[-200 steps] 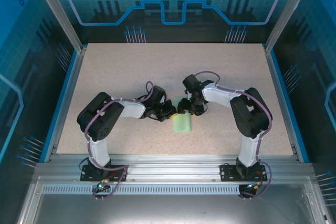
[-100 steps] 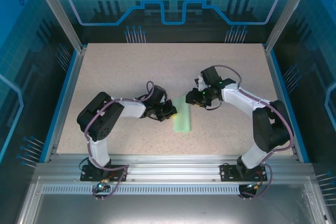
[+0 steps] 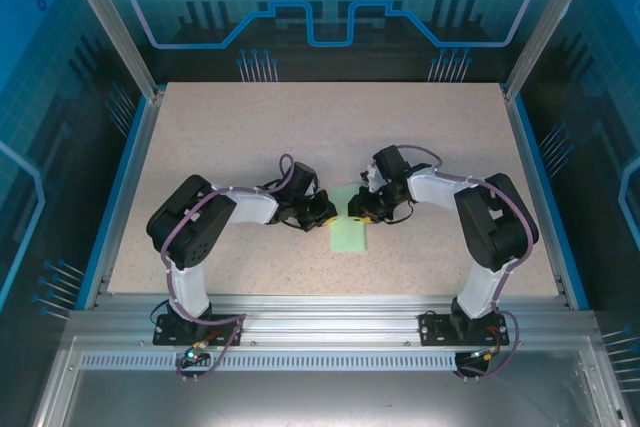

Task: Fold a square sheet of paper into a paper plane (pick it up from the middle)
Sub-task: Fold the square sheet of paper in half at the center of the table.

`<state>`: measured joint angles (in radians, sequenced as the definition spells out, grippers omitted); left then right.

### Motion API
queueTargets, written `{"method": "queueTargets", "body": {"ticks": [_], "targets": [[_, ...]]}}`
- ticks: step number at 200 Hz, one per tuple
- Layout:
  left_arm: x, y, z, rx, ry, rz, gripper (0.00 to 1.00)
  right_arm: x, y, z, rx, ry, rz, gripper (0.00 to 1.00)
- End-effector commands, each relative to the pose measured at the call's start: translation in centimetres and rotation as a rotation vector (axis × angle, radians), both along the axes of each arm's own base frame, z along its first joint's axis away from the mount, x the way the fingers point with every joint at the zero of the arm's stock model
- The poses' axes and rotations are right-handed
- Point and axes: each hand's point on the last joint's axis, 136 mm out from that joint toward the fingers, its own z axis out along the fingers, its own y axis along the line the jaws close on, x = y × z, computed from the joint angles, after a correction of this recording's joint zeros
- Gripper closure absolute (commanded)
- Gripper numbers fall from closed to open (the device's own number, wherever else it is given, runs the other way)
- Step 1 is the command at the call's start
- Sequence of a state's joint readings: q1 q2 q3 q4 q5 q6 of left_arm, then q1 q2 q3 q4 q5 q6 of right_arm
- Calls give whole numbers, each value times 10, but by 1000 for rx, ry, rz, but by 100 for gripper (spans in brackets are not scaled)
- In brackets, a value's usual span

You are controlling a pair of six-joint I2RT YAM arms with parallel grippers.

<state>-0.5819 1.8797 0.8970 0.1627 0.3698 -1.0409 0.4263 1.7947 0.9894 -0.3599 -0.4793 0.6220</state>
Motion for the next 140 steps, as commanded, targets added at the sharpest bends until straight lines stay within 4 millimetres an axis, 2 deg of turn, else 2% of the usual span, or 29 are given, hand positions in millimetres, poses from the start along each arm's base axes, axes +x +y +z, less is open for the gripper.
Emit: {"method": "queueTargets", "body": {"ticks": [1,45,66,79,122,140], "targets": [[-14,9,-20,81,63,-9,100,-3,-9,-18,-14,26,1,73],[-15,9,-21,85,65,-12,100,-15,-22,-44,-44,71,-7,73],[-16,8,-22,85,67,-17,100,-17,-24,-44,-32,73,-9,72],[-18,8,-22,88,69,-22,100,-15,-20,-34,-9,53,-3,72],[-18,7,-22,91,68,-28,100,-11,-3,23,132,-53,26,71],[-18,6,-22,91,68,-30,100,-14,0,31,141,-67,38,71]]}}
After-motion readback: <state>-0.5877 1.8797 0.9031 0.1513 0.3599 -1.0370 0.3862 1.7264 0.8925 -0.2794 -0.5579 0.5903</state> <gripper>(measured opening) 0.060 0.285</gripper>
